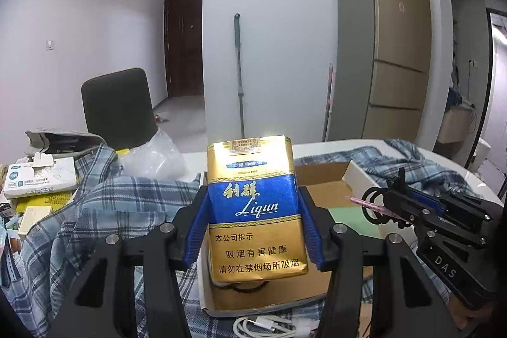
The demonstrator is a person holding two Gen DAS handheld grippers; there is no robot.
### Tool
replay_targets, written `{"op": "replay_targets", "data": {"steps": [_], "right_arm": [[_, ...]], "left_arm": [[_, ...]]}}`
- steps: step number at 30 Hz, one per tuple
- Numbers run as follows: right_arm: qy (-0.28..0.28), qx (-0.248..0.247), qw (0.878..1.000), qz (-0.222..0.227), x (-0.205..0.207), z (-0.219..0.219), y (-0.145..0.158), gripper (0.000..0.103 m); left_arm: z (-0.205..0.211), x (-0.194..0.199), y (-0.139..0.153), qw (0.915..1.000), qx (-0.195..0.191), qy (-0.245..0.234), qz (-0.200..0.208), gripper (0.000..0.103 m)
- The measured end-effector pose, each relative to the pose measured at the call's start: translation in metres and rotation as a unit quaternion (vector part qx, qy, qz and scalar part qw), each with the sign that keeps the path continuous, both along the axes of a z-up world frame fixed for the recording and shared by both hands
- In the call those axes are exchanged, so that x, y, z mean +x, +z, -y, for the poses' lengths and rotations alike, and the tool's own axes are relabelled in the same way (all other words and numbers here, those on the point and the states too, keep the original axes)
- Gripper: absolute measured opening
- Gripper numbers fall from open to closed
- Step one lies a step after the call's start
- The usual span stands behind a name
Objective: Organize soft objects
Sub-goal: 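Carry the cigarette pack and black cable over the box with both grippers, then open both grippers to drop the pack and cable into the box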
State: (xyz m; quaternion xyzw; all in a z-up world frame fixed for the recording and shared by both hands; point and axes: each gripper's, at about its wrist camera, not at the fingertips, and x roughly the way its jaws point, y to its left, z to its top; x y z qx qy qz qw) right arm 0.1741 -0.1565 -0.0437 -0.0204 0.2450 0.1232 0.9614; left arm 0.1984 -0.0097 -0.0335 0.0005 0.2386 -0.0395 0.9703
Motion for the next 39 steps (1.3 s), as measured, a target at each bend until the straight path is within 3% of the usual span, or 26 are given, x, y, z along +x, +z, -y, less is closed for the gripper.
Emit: {"op": "replay_targets", "data": {"steps": [3,5,7,8,15,25,32,39], "right_arm": [[0.005,0.003,1.000,-0.006,0.002,0.001,-0.002,0.013],[0.011,0.003,1.000,-0.007,0.002,0.000,-0.004,0.022],[0.013,0.001,1.000,-0.004,0.001,-0.002,-0.004,0.050],[0.011,0.000,1.000,0.000,-0.001,-0.002,-0.003,0.055],[0.006,0.004,1.000,0.013,-0.004,0.000,0.005,0.056],[-0.036,0.019,0.999,0.031,-0.018,0.016,0.047,0.056],[-0.012,0.031,0.999,0.023,-0.051,0.018,0.070,0.056],[0.012,0.005,1.000,0.027,-0.093,0.011,0.065,0.057]], "left_arm": [[-0.001,0.000,-0.002,0.9999,-0.009,0.001,-0.011,0.056],[-0.002,0.000,-0.002,0.9999,-0.008,0.001,-0.011,0.061],[-0.001,-0.001,-0.002,1.0000,-0.004,0.004,-0.006,0.064],[-0.001,-0.002,-0.001,1.0000,-0.002,0.005,-0.005,0.069],[-0.001,-0.006,0.005,1.0000,-0.002,0.007,0.005,0.071],[-0.008,-0.033,0.050,0.9988,-0.027,0.011,0.040,0.071],[-0.011,-0.083,0.075,0.9969,-0.029,0.020,0.071,0.071],[-0.009,-0.132,0.076,0.9966,-0.020,0.004,0.080,0.071]]}}
